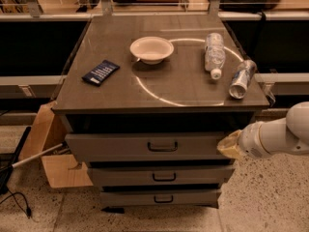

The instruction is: Close top drawer

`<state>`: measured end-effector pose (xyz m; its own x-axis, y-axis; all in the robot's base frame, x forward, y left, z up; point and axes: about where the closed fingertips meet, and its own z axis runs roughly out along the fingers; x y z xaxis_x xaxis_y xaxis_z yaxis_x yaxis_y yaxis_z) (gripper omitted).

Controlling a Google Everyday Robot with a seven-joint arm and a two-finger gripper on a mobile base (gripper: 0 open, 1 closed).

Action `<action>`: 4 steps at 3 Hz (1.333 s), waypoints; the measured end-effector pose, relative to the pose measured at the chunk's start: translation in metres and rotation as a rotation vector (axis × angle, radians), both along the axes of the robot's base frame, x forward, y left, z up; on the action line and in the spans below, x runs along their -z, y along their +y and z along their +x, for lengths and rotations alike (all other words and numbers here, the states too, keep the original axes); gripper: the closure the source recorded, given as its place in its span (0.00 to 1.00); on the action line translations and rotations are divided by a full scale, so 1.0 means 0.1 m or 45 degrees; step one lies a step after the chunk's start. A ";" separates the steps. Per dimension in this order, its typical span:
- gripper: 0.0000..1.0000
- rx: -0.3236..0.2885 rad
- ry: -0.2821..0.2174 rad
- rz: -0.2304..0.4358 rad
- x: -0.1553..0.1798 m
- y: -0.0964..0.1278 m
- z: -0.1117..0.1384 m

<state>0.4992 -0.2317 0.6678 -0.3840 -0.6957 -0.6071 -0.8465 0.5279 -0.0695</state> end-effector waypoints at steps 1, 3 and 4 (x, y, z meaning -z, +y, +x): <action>0.60 0.000 0.000 0.000 0.00 0.00 0.00; 0.14 0.000 0.000 0.000 0.00 0.00 0.00; 0.00 0.000 0.000 0.000 0.00 0.00 0.00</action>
Offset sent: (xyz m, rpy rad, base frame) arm 0.0000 0.0000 0.0000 0.0000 0.0000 0.0001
